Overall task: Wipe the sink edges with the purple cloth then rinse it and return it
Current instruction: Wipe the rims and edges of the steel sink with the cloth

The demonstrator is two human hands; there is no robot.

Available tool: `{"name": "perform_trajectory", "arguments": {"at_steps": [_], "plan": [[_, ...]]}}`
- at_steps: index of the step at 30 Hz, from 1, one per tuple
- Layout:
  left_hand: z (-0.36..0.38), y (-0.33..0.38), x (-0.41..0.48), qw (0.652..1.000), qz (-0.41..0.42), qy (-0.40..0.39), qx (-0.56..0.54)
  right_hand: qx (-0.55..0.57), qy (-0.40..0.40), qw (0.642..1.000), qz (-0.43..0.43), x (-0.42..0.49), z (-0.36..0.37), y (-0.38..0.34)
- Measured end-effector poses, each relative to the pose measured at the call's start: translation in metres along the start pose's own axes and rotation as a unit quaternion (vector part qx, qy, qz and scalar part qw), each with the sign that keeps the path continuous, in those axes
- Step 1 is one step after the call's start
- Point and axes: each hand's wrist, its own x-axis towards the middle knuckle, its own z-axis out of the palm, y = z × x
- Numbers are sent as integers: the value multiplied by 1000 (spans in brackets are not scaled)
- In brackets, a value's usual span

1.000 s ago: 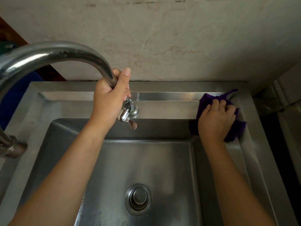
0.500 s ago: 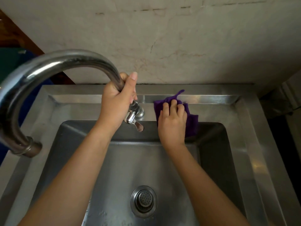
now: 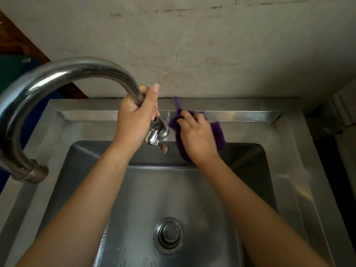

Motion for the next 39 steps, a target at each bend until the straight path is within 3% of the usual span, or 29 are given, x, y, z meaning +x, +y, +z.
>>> {"name": "perform_trajectory", "arguments": {"at_steps": [6,11,13,18,20,23,26,29,31,33,34,37,39], "plan": [[-1,2,0,1000,-8,-13,-2,-3,55,988,143,-28,-28,55],[2,4,-1,1000,-17,-2,-7,-55,96,932,345,-32,-49,77],[3,5,-1,1000,-24,-4,-3,-70,94,930,349,-34,-41,65],[-3,7,-4,999,-18,-12,39,-17,53,969,243,-42,-20,9],[-10,6,-9,996,-32,-30,79,40,34,964,261,-36,-24,-7],[-28,3,-29,990,-31,-28,137,220,-15,910,352,-31,-29,-32],[-50,-6,-69,983,-62,44,168,418,-26,777,470,-35,-32,-55],[-72,-38,-118,946,-246,146,154,557,-7,620,552,-43,-37,-73],[-75,-52,-147,901,-404,146,60,602,17,565,564,-48,-38,-85],[-72,-52,-162,843,-505,138,-125,594,15,575,562,-55,-37,-99],[-71,-50,-164,823,-513,142,-200,591,3,584,557,-61,-35,-105],[-78,-45,-156,838,-463,98,-272,599,-77,597,528,-80,-31,-123],[-86,-44,-149,858,-438,41,-264,590,-126,631,487,-87,-30,-132]]}}
